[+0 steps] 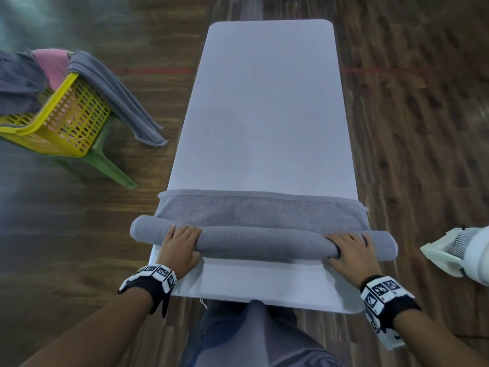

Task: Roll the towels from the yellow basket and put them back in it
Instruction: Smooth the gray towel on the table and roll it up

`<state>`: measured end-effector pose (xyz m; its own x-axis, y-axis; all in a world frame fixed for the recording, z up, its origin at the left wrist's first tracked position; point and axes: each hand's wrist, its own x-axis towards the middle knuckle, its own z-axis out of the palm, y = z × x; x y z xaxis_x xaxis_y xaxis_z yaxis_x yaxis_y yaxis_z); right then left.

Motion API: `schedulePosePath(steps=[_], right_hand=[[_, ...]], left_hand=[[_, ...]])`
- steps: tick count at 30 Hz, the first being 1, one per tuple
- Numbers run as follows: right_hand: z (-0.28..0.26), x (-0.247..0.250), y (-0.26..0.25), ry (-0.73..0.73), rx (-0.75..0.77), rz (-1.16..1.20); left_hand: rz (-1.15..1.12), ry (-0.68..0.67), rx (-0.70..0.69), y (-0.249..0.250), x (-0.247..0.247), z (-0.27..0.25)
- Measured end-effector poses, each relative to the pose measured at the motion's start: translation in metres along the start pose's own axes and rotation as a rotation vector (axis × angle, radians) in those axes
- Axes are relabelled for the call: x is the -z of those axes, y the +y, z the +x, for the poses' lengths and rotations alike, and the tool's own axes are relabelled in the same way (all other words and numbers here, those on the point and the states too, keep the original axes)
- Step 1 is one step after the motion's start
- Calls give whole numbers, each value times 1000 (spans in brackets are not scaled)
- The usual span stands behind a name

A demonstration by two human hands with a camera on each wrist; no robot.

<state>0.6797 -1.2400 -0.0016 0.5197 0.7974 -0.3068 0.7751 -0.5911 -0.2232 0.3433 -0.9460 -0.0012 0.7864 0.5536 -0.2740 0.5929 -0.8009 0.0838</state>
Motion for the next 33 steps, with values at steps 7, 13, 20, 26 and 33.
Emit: schedulePosePath(steps=[7, 13, 20, 26, 33], right_hand=[[24, 18, -4, 59, -47, 27], [10, -3, 4, 43, -9, 32], [39, 14, -2, 147, -37, -28], [36, -3, -14, 121, 67, 0], [83, 17, -14, 43, -14, -35]], left_hand=[[-43, 29, 108, 5, 19, 33], [17, -30, -21, 6, 10, 26], [-25, 7, 60, 6, 25, 55], [77, -95, -24, 2, 12, 51], [41, -153, 30, -1, 29, 94]])
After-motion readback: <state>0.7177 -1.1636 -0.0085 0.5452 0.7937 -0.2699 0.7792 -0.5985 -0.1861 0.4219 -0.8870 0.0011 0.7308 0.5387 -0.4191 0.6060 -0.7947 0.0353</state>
